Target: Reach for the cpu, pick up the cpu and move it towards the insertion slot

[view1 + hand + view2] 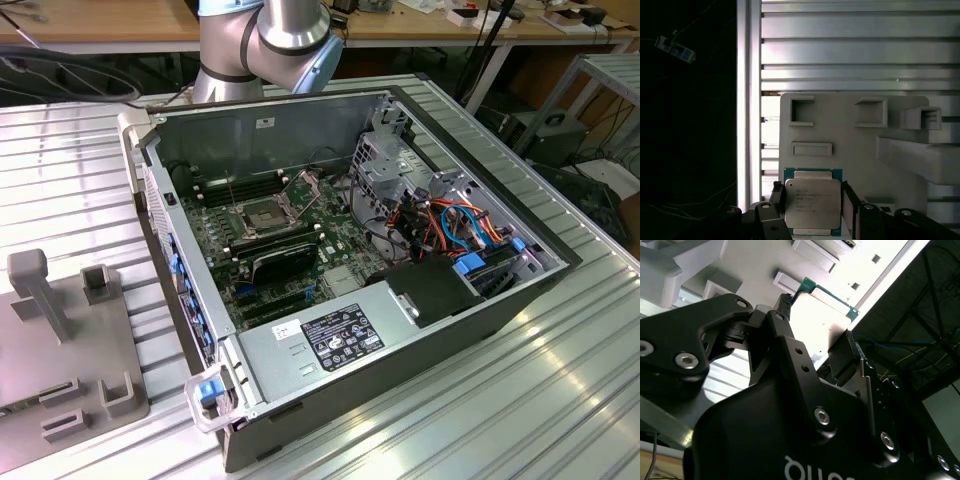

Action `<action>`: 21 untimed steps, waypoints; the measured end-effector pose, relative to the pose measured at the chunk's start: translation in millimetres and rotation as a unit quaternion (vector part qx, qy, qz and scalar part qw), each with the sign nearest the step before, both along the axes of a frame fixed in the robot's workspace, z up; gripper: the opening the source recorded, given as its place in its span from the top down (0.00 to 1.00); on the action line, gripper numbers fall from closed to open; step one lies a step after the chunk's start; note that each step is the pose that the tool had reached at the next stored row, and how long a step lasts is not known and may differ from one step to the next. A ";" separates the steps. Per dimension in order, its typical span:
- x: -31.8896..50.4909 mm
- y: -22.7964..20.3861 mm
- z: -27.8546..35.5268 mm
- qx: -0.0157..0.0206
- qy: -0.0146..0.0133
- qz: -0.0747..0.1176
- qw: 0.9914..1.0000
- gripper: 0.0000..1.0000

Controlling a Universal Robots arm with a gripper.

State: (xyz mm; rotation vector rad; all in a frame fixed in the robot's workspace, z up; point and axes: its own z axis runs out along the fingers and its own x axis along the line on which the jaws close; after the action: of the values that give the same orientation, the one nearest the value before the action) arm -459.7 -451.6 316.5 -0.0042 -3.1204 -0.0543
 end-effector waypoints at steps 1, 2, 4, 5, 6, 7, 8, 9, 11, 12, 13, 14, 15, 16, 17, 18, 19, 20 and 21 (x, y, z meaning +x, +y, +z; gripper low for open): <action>0.0 0.0 0.6 0.000 0.000 0.000 1.000 0.45; 0.0 0.0 1.3 0.000 0.000 0.000 1.000 0.45; 0.0 0.0 2.8 0.000 0.000 0.000 1.000 0.45; 0.0 0.0 3.5 0.000 0.000 0.000 1.000 0.45; 0.0 0.0 4.2 0.000 0.000 0.000 1.000 0.45; 0.0 0.0 5.4 0.000 0.000 0.000 1.000 0.45; 0.0 0.0 6.1 0.000 0.000 0.000 1.000 0.45; 0.0 0.0 6.6 0.000 0.000 0.000 1.000 0.45; 0.0 0.0 7.6 0.000 0.000 0.000 1.000 0.45; 0.0 0.0 8.2 0.000 0.000 0.000 1.000 0.45; 0.0 0.0 8.7 0.000 0.000 0.000 1.000 0.45; 0.0 0.0 9.3 0.000 0.000 0.000 1.000 0.45; 0.0 0.0 9.8 0.000 0.000 0.000 1.000 0.45; 0.0 0.0 11.1 0.000 0.001 0.000 1.000 0.45; 0.0 0.0 12.0 0.000 0.001 0.000 1.000 0.45; 0.0 0.0 12.6 0.000 0.001 0.000 1.000 0.45; 0.0 0.0 13.4 0.000 0.001 0.000 1.000 0.45; 0.0 0.0 14.2 0.000 0.001 0.000 1.000 0.45; 0.0 0.0 15.1 0.000 0.001 0.000 1.000 0.45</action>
State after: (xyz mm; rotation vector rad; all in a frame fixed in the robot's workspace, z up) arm -459.7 -451.6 331.6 -0.0042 -3.1187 -0.0547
